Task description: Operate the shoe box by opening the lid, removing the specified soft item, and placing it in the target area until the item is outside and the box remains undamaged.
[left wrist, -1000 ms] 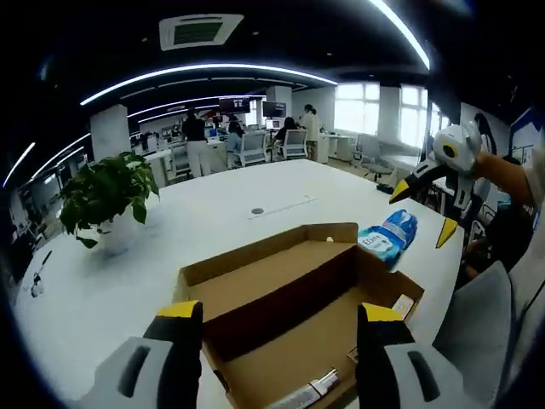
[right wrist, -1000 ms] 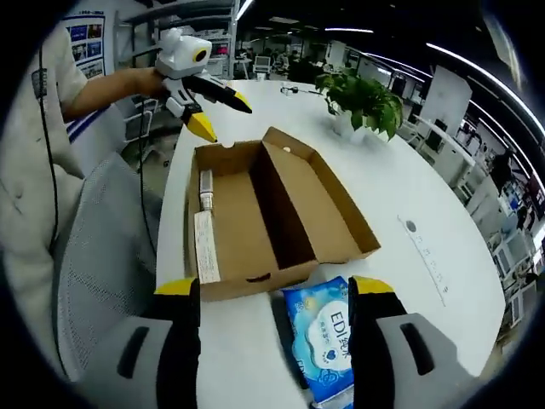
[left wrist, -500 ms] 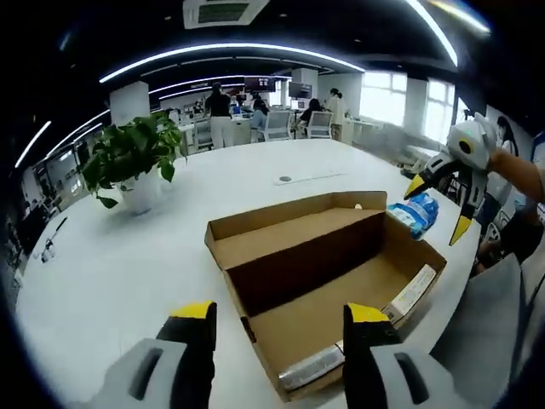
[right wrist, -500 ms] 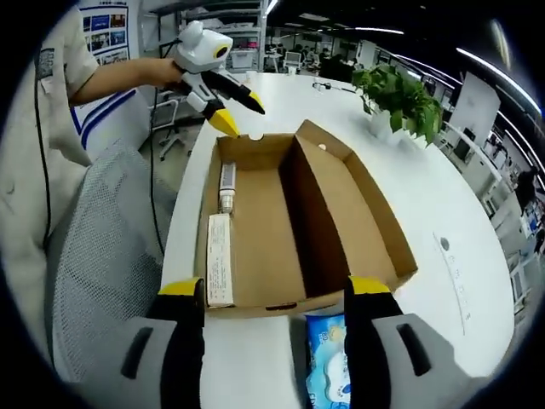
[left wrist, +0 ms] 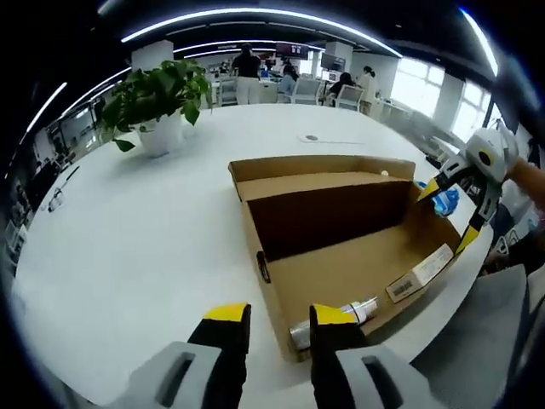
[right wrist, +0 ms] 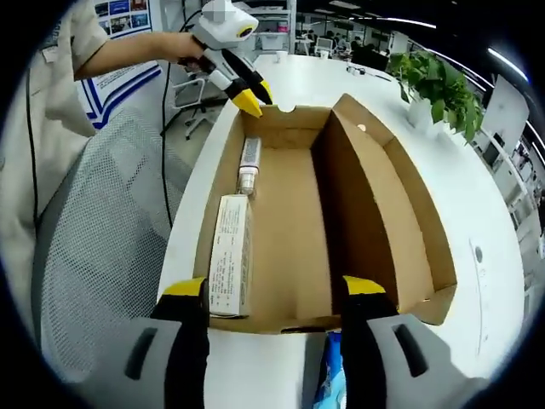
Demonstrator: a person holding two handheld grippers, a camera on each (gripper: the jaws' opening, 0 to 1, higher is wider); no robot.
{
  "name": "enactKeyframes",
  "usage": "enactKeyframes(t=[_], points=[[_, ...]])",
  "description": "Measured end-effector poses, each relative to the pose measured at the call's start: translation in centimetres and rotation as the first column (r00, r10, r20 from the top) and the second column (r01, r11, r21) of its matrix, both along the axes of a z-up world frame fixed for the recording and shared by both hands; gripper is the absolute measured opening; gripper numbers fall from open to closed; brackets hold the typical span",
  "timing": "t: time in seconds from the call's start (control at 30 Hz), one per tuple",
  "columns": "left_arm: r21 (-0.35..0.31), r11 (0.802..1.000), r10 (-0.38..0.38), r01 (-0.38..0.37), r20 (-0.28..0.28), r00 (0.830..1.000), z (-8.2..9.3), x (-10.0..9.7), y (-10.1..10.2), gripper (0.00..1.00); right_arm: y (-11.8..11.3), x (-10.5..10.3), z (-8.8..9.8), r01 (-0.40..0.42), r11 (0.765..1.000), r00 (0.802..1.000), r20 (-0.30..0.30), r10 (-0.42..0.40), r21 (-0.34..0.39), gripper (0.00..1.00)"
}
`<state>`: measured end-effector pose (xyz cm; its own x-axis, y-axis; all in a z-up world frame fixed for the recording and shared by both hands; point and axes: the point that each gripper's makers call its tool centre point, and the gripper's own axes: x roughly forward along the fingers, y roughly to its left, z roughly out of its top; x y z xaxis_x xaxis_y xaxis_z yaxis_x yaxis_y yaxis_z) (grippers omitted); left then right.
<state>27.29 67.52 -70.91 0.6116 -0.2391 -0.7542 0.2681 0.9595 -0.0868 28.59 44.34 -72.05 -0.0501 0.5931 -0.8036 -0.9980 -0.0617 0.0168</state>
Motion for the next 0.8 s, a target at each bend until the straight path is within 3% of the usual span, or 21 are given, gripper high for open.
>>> enactKeyframes(t=[0.13,0.3,0.63,0.8], points=[[0.012,1.000,0.002,-0.001,-0.038,0.999,-1.1,-0.6,0.0,0.18,0.3,-0.3,-0.6,-0.003,1.000,0.999,-0.032,0.003,-0.004,0.55],[-0.034,0.999,0.018,-0.020,-0.048,0.999,-1.1,-0.7,-0.4,0.12,0.5,-0.4,-0.9,-0.009,1.000,0.999,-0.039,0.009,-0.009,0.53],[-0.039,0.999,0.029,-0.031,-0.054,0.998,-1.2,-0.7,-0.3,0.11,0.3,0.5,-0.7,0.012,1.000,1.000,-0.021,-0.012,-0.002,0.47],[-0.041,0.998,0.034,-0.036,-0.061,0.998,-1.2,-0.7,-0.4,0.11,1.4,-1.1,-0.5,0.018,0.999,0.996,-0.083,-0.014,0.039,0.45]])
